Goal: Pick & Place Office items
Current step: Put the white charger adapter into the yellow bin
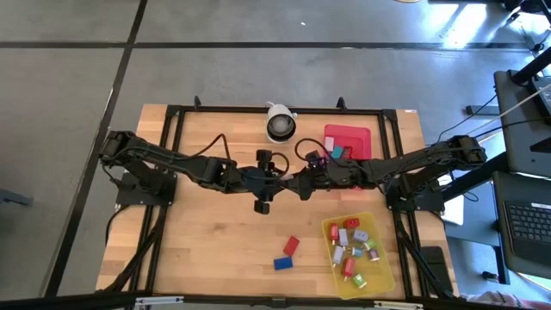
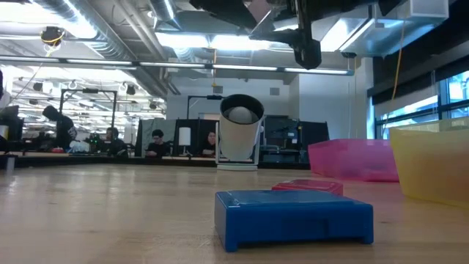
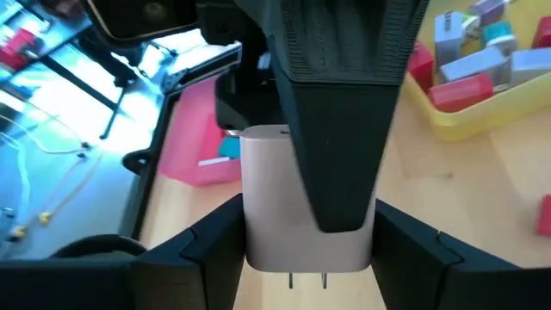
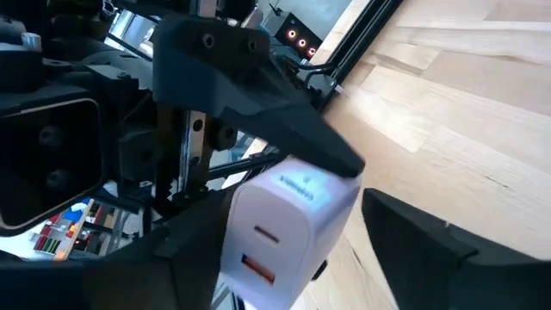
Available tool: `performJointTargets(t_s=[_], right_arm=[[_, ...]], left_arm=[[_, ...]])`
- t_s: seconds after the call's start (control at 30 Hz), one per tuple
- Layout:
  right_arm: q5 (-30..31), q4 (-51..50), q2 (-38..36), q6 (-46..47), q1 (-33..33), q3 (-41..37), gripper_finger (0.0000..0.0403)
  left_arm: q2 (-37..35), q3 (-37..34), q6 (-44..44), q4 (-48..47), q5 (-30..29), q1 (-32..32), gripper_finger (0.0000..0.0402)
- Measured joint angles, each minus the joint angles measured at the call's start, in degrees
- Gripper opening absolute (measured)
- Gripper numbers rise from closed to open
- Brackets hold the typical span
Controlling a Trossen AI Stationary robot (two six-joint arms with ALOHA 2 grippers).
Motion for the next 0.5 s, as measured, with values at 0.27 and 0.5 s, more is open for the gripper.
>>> performJointTargets(t_s=[0.27, 0.5], right_arm=[[-0.39, -0.57, 0.02, 1.97, 0.02, 0.0, 0.0157], [-0.15, -0.45, 0.02, 4.26, 0.02, 0.0, 0.0118]], left_arm=[[0.0, -0.01, 2.66, 1.47, -0.36, -0.03, 0.0217], [-0.02, 0.02, 2.68, 1.23, -0.47, -0.04, 0.022]])
